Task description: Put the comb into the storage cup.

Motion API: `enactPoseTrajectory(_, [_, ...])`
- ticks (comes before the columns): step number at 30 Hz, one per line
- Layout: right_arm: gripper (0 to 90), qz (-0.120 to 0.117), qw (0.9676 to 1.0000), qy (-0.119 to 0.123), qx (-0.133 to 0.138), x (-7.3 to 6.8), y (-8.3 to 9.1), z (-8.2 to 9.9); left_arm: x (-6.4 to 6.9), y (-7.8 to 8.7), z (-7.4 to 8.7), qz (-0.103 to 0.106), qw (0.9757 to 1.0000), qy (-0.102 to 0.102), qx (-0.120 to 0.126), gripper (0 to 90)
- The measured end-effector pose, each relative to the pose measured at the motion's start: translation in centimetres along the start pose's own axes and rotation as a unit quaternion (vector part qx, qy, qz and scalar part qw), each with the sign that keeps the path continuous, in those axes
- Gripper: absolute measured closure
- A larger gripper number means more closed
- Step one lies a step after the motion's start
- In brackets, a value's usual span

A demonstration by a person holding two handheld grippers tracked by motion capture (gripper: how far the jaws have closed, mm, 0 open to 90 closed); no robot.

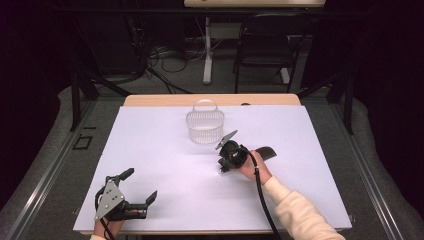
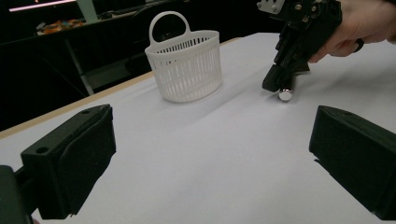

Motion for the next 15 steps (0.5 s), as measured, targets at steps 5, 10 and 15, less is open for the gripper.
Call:
enactPoseTrajectory(5, [90.0, -0.001, 1.0, 0.001, -0.001, -0.3, 0.46, 0.3, 0.01, -0.01, 0.0, 0.0, 1.0, 0.0, 0.001, 0.6])
enactPoseTrajectory(10, [90.0, -0.003, 1.0, 0.004, -0.005, -0.44, 0.6, 0.69, 0.03, 0.0, -0.01, 0.0, 1.0, 0.0, 0.0, 0.6])
enactPoseTrajectory(15, [90.0, -0.005, 1.0, 0.002, -0.004, -0.6, 0.98, 0.92, -0.01, 0.01, 0.0, 0.0, 1.0, 0.0, 0.0, 0.6])
Point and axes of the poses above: each handheld gripper's, and its own axes: y roughly backward along the jaws, z roughly out of its underside, x roughly to its right, the point moved 1 cm from there along -y, roughly forward along the jaws, and after that the axes turned 4 degrees about -z, right-handed, at the moved point
